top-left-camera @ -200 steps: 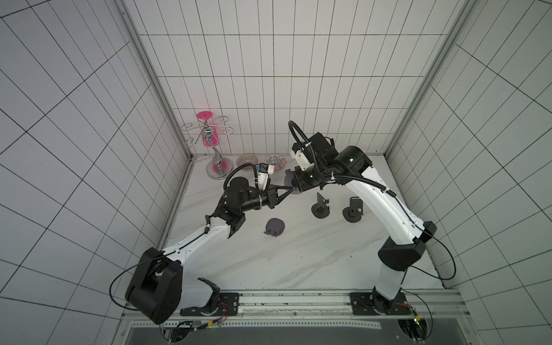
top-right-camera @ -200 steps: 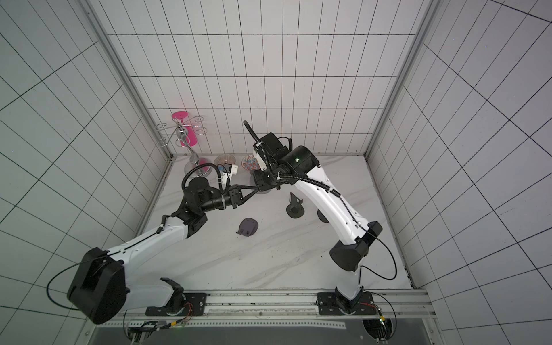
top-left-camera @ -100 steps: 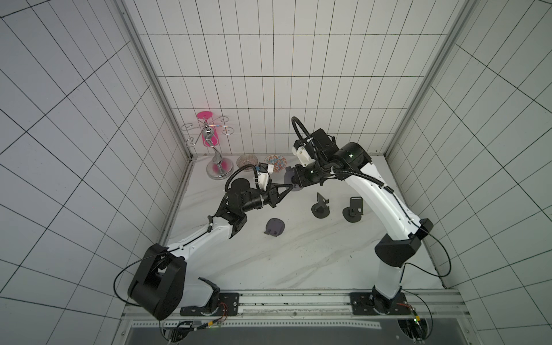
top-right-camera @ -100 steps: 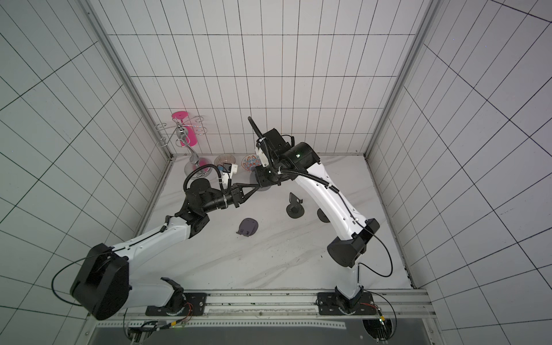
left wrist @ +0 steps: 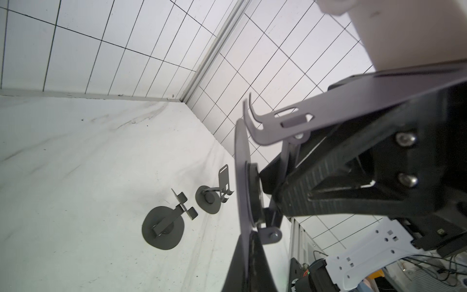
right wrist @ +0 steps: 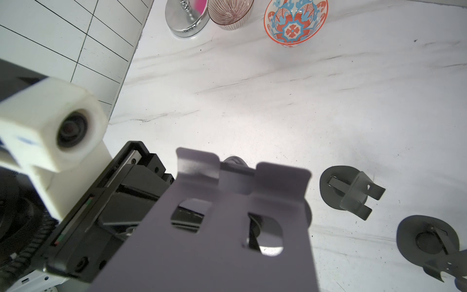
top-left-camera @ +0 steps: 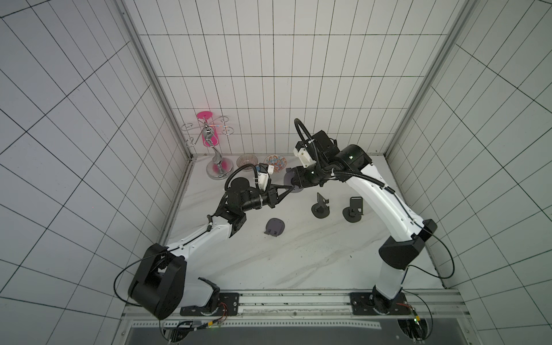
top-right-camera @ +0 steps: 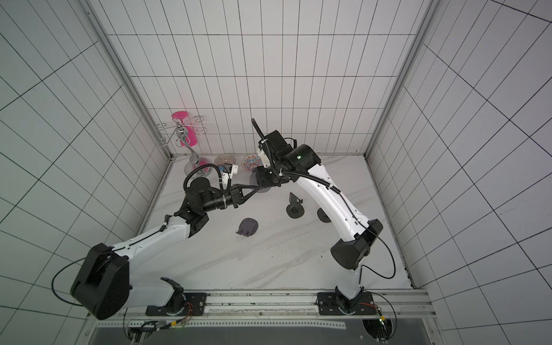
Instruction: Open the phone stand
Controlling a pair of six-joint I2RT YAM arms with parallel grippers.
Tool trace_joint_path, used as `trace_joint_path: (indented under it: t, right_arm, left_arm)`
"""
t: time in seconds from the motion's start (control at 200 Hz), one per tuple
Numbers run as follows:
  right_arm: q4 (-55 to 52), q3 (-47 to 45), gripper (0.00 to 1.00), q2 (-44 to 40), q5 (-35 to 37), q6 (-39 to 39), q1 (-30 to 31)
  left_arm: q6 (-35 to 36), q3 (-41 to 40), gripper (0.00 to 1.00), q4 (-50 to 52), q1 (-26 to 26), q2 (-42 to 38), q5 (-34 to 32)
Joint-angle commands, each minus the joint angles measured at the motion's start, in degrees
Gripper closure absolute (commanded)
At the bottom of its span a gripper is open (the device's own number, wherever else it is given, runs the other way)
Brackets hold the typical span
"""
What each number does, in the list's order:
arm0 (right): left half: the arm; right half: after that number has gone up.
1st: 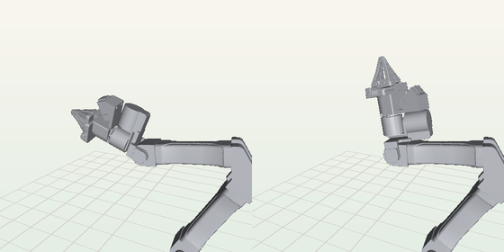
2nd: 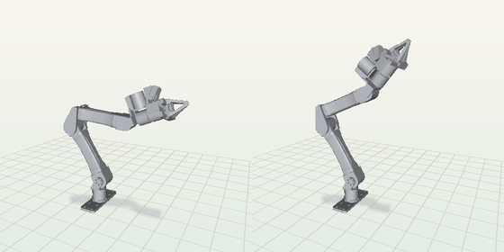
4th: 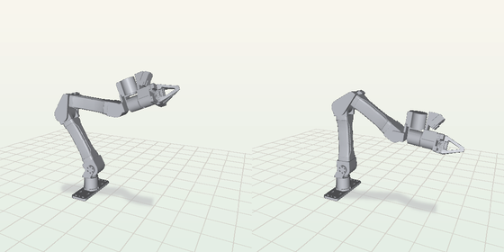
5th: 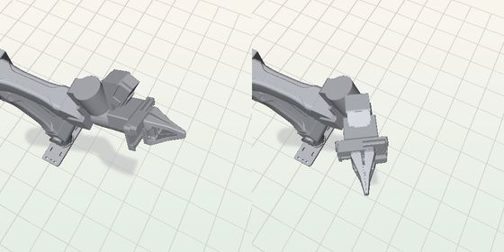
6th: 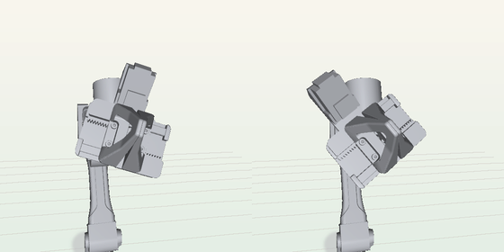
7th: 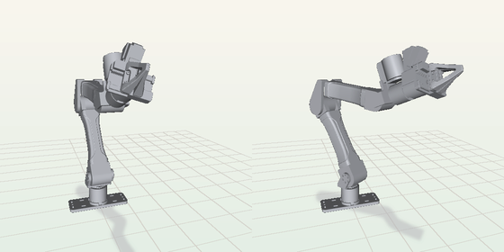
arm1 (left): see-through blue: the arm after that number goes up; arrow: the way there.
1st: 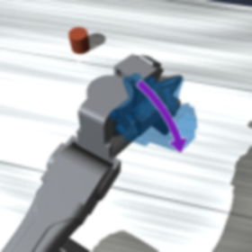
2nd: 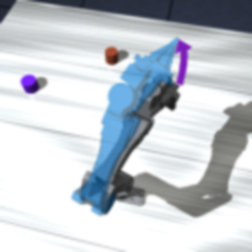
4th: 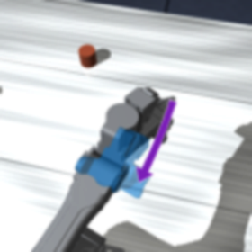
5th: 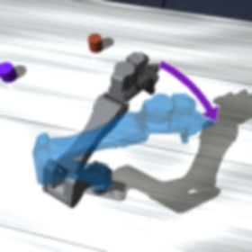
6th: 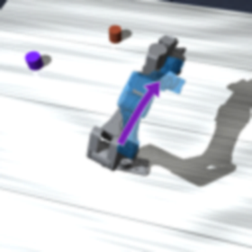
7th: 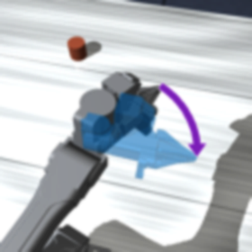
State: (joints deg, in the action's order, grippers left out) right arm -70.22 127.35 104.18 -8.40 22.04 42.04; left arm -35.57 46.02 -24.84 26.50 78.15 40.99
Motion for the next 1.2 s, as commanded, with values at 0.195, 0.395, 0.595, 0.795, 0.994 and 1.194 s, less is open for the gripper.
trace_joint_path:
  t: [0.195,0.395,0.595,0.795,0.994,1.194]
  right_arm:
    - [0.19,4.33,1.0,-7.38,-13.19,2.57,1.22]
    - [-2.82,12.54,1.0,-4.67,-16.58,3.36,-1.14]
    - [-4.32,15.76,1.0,-3.63,-17.54,3.61,-1.47]
    - [-4.09,16.12,1.0,-4.18,-21.22,5.79,-3.27]
    - [-2.29,16.34,1.0,-4.5,-26.82,9.22,-5.36]
    - [-2.43,16.13,1.0,-4.21,-30.65,10.45,-6.73]
  left_arm:
    - [4.16,-4.21,1.0,17.85,-2.16,2.71,-9.97]
    - [8.81,-5.16,1.0,24.3,0.16,3.58,-20.91]
    - [9.53,-5.88,1.0,24.76,0.62,6.77,-25.8]
    - [9.23,-6.6,1.0,22.63,0.58,7.88,-27.23]
    - [9.91,-5.89,1.0,22.63,0.57,9.42,-29.47]
    - [10.13,-5.94,1.0,22.69,0.01,11.0,-31.62]
